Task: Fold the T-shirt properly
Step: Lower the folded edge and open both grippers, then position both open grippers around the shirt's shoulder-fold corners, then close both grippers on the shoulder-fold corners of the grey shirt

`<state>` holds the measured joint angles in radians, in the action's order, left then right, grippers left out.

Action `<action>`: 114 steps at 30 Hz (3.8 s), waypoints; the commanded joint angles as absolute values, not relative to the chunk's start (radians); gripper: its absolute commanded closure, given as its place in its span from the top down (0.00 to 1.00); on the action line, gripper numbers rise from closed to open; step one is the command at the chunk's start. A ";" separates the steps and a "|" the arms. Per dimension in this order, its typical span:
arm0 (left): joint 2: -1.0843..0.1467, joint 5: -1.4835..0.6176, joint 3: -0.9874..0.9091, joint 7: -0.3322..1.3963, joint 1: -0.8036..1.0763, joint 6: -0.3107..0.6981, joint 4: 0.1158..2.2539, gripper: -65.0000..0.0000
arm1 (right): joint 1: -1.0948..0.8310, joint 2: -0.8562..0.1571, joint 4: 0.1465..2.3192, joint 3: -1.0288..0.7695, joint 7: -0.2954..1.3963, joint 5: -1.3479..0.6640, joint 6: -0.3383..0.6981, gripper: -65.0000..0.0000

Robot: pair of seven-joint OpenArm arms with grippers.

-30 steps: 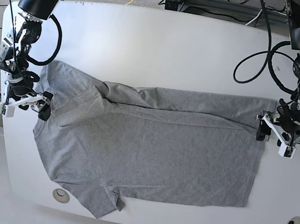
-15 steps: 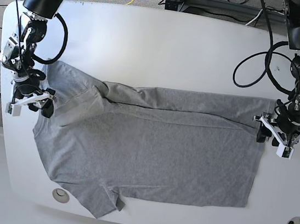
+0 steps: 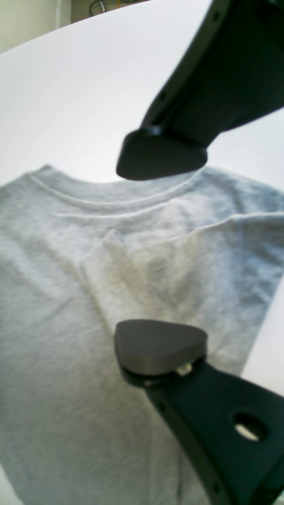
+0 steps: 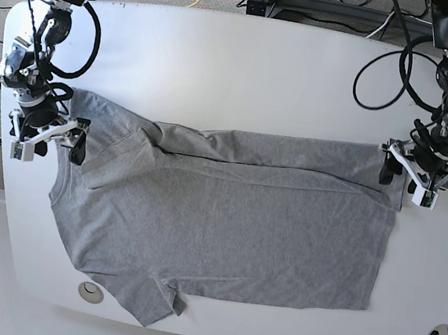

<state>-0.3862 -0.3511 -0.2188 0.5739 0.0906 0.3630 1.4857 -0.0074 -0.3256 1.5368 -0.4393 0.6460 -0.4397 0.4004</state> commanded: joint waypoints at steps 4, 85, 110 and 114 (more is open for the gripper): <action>-0.409 -0.351 -0.221 0.528 0.147 0.358 1.555 0.61 | -0.031 -0.332 1.541 -0.445 0.601 -0.384 0.442 0.76; -0.398 -0.318 -0.221 0.575 0.111 0.362 1.446 0.47 | -0.109 -0.334 1.316 -0.467 0.518 -0.363 0.488 0.23; -0.393 -0.307 -0.226 0.606 0.089 0.354 1.413 0.02 | -0.107 -0.333 1.286 -0.469 0.519 -0.348 0.495 0.00; -0.398 -0.307 -0.228 0.603 0.089 0.356 1.397 0.03 | -0.107 -0.333 1.278 -0.469 0.520 -0.348 0.496 0.00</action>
<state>-0.3752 -0.3023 -0.2180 0.6102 0.1013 0.3565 1.3930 -0.1089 -0.3218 1.2797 -0.4690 0.4797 -0.3702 0.4984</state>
